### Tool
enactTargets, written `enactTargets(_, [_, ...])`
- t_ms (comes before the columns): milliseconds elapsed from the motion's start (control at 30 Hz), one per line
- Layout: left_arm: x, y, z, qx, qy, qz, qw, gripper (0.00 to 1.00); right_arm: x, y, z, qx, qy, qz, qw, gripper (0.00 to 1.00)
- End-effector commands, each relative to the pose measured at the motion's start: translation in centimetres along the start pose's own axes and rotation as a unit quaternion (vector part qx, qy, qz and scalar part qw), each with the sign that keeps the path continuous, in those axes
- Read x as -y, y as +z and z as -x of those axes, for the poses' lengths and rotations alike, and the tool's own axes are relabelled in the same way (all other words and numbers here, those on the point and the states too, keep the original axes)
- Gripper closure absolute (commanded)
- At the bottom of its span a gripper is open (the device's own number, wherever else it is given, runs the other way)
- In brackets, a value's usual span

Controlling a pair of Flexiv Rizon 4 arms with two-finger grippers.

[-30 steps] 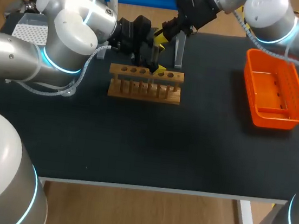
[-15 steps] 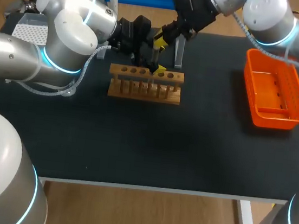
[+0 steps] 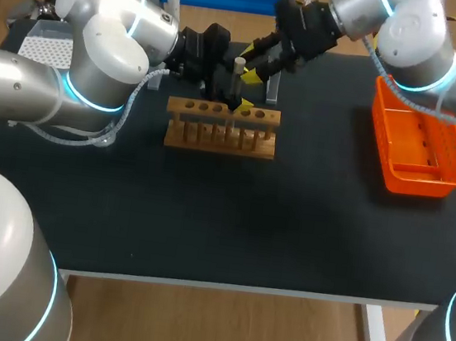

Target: Invert the test tube, pick up the pipette, mount the tip to pipette, aspirate from beaker and dispense into the tube, eject the tip, return the pipette, and cap with the stopper.

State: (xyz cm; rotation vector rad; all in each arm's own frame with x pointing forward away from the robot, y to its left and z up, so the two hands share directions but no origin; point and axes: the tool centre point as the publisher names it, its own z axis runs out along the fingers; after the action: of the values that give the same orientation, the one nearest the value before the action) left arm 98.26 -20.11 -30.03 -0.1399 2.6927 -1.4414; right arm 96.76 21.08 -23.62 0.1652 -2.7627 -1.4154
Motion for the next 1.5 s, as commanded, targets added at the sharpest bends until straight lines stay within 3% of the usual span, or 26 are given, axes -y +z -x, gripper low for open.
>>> enactTargets(33, [0.1,0.0,0.1,-0.003,0.000,0.002,1.000,0.00,0.6,-1.2,-1.5,0.023,-0.017,0.061,0.998,0.00])
enactTargets(267, [0.1,0.0,0.1,-0.003,0.000,0.002,1.000,0.00,-0.1,-2.0,-1.8,0.029,-0.057,0.130,0.990,0.00])
enactTargets(300, [0.1,0.0,0.1,-0.003,0.000,0.002,1.000,0.00,-0.2,-2.0,-1.8,0.027,-0.060,0.140,0.988,0.09])
enactTargets(333, [0.1,0.0,0.1,-0.003,0.000,0.002,1.000,0.00,-0.3,-2.1,-1.8,0.024,-0.058,0.150,0.987,0.37])
enactTargets(367, [0.1,0.0,0.1,-0.003,0.000,0.002,1.000,0.00,-0.4,-2.1,-1.7,0.020,-0.054,0.156,0.986,0.57])
enactTargets(400, [0.1,0.0,0.1,-0.003,0.000,0.002,1.000,0.00,-0.5,-2.0,-1.6,0.017,-0.050,0.164,0.985,1.00])
enactTargets(1033, [0.1,0.0,0.1,-0.003,0.000,0.002,1.000,0.00,-1.9,-1.0,-0.3,-0.033,0.028,0.301,0.953,1.00])
enactTargets(1300, [0.1,0.0,0.1,-0.003,0.000,0.002,1.000,0.00,-2.7,-0.6,0.2,-0.034,0.031,0.309,0.950,1.00])
enactTargets(1500, [0.1,0.0,0.1,-0.003,0.000,0.002,1.000,0.00,-3.0,-0.3,0.3,-0.022,0.013,0.295,0.955,1.00])
